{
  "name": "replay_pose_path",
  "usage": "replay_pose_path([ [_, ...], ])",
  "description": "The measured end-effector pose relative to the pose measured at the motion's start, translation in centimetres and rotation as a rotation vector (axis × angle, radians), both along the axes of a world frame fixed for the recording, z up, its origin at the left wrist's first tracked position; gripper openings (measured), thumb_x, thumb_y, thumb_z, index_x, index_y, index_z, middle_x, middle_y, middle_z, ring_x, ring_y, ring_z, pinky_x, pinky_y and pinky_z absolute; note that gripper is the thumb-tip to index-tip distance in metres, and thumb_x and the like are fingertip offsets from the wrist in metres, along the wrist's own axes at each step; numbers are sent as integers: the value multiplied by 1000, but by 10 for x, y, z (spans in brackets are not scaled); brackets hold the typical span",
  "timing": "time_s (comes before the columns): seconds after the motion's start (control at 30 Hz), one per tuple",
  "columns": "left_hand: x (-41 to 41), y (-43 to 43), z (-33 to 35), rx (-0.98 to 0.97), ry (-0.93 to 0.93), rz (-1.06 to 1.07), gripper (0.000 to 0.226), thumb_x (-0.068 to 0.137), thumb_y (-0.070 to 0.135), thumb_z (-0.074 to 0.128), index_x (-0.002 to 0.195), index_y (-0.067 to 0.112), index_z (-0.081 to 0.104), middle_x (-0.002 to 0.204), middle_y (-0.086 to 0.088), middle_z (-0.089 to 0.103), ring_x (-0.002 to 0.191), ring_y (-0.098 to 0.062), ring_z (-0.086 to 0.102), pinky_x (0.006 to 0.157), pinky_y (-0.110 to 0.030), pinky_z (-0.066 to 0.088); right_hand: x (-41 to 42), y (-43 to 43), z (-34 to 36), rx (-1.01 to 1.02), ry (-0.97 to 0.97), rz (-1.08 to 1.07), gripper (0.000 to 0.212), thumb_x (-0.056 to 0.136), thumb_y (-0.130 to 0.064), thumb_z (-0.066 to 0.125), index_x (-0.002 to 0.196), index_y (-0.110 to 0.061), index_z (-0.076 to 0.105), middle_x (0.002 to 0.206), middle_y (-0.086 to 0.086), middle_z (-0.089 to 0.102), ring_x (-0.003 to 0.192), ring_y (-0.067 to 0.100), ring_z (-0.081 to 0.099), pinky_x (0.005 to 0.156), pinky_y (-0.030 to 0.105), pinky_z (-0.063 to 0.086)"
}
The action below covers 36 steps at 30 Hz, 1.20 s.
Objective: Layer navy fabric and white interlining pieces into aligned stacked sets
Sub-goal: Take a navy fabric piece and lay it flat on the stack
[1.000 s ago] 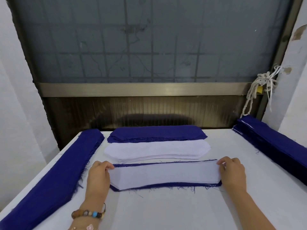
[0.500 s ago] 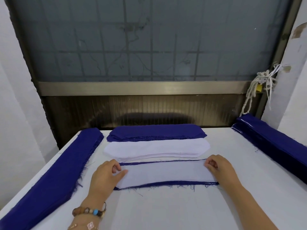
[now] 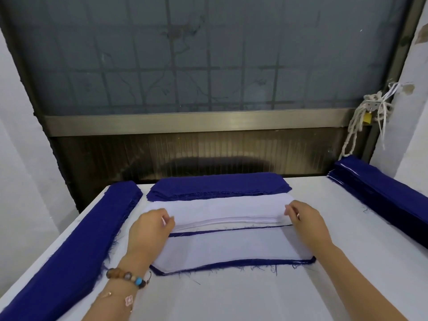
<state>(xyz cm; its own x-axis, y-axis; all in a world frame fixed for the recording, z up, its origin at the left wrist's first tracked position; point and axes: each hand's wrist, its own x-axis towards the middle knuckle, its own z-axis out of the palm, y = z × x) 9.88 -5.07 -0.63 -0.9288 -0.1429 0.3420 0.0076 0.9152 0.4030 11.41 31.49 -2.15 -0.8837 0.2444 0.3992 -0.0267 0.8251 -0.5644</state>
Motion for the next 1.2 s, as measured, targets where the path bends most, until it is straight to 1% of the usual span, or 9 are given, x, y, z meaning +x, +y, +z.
replay_pose_path([
  [0.07, -15, 8, 9, -36, 157, -19, 8, 94, 27, 55, 89, 23, 59, 85, 4, 62, 78, -12, 54, 66, -22, 45, -17, -9, 9, 9, 65, 1, 14, 99, -20, 48, 92, -16, 60, 89, -1, 60, 78, 12, 56, 72, 22, 46],
  [0.13, -34, 18, 13, -61, 201, -72, 15, 95, 23, 55, 108, 21, 61, 106, 2, 62, 96, -14, 54, 79, -24, 47, -36, -20, 16, 38, 109, 29, 10, 97, -15, 51, 98, -18, 60, 97, -1, 57, 88, 14, 54, 77, 24, 47],
  [0.23, -61, 34, 14, -78, 143, -129, 33, 99, 20, 49, 131, 20, 53, 130, 2, 54, 119, -16, 49, 99, -29, 43, -63, -37, 21, 102, 114, 86, 19, 95, -12, 54, 111, -17, 62, 111, -1, 58, 103, 16, 51, 86, 25, 46],
  [0.37, -95, 50, 4, -197, 13, -206, 43, 104, 26, 37, 146, 20, 36, 150, 3, 38, 134, -17, 37, 108, -32, 34, -97, -58, 21, 159, 32, 171, 30, 98, -14, 49, 126, -17, 58, 128, 0, 56, 120, 17, 47, 101, 26, 41],
  [0.47, -116, 57, -6, -262, -27, -213, 41, 104, 33, 33, 143, 24, 39, 144, 5, 44, 129, -15, 42, 106, -31, 36, -119, -66, 15, 187, -49, 217, 27, 100, -15, 45, 122, -17, 61, 125, -1, 57, 115, 13, 50, 98, 22, 40],
  [0.63, -142, 67, -5, -224, 78, -156, 28, 103, 37, 37, 109, 20, 58, 100, 5, 56, 92, -12, 49, 76, -24, 42, -152, -72, 14, 247, -109, 172, 22, 101, -22, 45, 113, -15, 62, 115, 1, 59, 101, 15, 56, 87, 23, 47],
  [0.77, -162, 70, 0, -158, 103, -87, 23, 101, 36, 43, 100, 18, 58, 98, 1, 59, 84, -13, 49, 66, -25, 37, -172, -77, 17, 300, -152, 112, 15, 98, -28, 50, 104, -15, 56, 103, 3, 62, 88, 19, 58, 75, 29, 49],
  [1.07, -180, 53, -13, 30, 56, 36, 38, 100, 41, 43, 130, 20, 54, 99, -3, 68, 89, -20, 63, 67, -26, 42, -188, -80, 5, 426, -134, 61, 40, 102, -32, 41, 140, -20, 39, 119, 7, 61, 99, 24, 62, 75, 31, 49],
  [1.2, -179, 61, -16, -87, 14, -4, 44, 100, 42, 43, 139, 21, 45, 123, -5, 53, 110, -21, 52, 86, -31, 44, -188, -79, 7, 408, -166, 72, 35, 102, -33, 40, 135, -21, 42, 117, 6, 61, 97, 24, 62, 71, 31, 45],
])
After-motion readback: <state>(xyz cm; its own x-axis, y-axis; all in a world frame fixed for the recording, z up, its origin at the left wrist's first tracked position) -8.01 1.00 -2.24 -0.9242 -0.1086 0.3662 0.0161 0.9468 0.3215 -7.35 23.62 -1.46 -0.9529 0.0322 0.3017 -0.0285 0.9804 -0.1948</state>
